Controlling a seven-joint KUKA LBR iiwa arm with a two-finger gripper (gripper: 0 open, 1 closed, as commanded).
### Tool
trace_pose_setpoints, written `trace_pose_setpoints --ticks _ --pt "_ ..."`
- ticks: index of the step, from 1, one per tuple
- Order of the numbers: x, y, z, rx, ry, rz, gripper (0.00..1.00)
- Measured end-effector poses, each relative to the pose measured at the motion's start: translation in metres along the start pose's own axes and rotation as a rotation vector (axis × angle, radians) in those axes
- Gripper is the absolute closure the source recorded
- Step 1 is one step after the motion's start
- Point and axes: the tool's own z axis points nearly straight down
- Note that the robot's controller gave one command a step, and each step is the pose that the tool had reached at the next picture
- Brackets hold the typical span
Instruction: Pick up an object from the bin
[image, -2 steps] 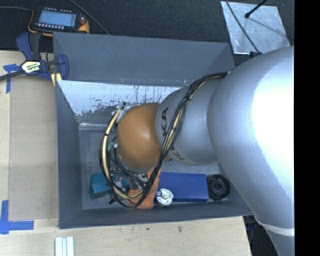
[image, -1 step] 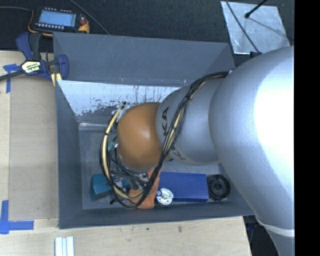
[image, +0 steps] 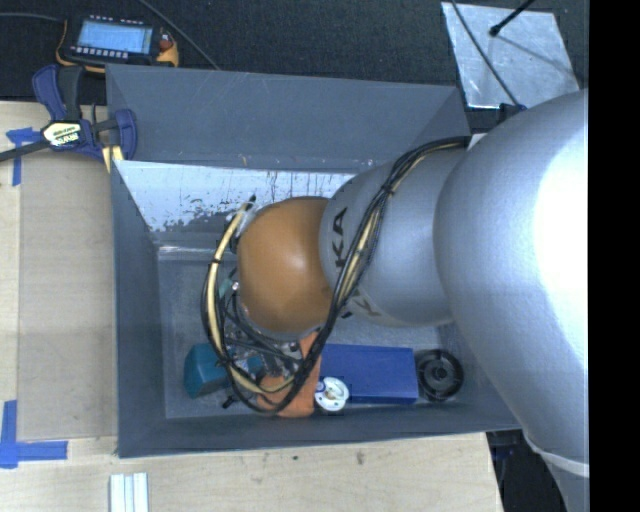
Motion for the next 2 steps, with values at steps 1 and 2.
trace_pose_setpoints --ticks 1,2 --pt "-0.0016 -0.0006 -0.0134 0.001 -0.005 0.000 1.00" --pt "-0.0007 -0.0010 -0.0214 0.002 -0.003 0.001 1.00"
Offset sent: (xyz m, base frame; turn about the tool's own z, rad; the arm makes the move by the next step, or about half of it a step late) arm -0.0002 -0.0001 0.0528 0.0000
